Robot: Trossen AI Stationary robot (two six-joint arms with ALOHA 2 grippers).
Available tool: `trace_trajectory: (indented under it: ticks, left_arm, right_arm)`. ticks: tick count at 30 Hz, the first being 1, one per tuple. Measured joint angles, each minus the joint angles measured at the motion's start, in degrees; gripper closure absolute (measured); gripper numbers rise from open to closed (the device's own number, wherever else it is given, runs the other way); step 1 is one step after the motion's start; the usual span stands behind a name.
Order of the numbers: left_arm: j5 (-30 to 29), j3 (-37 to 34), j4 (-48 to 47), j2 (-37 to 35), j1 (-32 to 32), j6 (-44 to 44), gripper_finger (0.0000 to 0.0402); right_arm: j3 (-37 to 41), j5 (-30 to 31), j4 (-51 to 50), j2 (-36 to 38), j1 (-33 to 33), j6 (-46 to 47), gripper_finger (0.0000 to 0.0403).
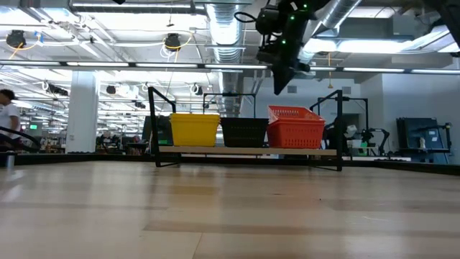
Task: Stack baskets on shelf by color
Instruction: Stack the orange bin on top of the other orange bin on the shelf
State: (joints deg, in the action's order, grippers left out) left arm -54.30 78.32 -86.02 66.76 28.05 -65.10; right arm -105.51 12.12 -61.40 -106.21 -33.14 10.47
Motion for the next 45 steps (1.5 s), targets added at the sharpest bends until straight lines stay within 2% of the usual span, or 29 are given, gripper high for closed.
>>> trace_trajectory:
  ticks: [5, 13, 35, 42, 45]
  left_arm:
    - [0.6, 0.0, 0.0, 0.0, 0.0, 0.0, 0.0401]
    - [1.6, 0.0, 0.0, 0.0, 0.0, 0.2, 0.0401]
    - [1.5, 0.0, 0.0, 0.0, 0.0, 0.7, 0.0401]
    - [1.5, 0.0, 0.0, 0.0, 0.0, 0.6, 0.0401]
    - [1.5, 0.0, 0.0, 0.0, 0.0, 0.6, 0.0401]
  right_arm:
    - [0.0, 0.6, 3.9, 0.0, 0.5, 4.6, 0.0400]
    - [2.1, 1.8, 1.1, 0.0, 0.4, 8.2, 0.0401]
    - [8.9, 2.8, 6.6, 0.0, -1.5, 7.7, 0.0402]
    - [8.9, -1.5, 6.7, 0.0, 1.8, 7.0, 0.0403]
    - [8.9, -1.6, 6.5, 0.0, 3.9, 4.7, 0.0403]
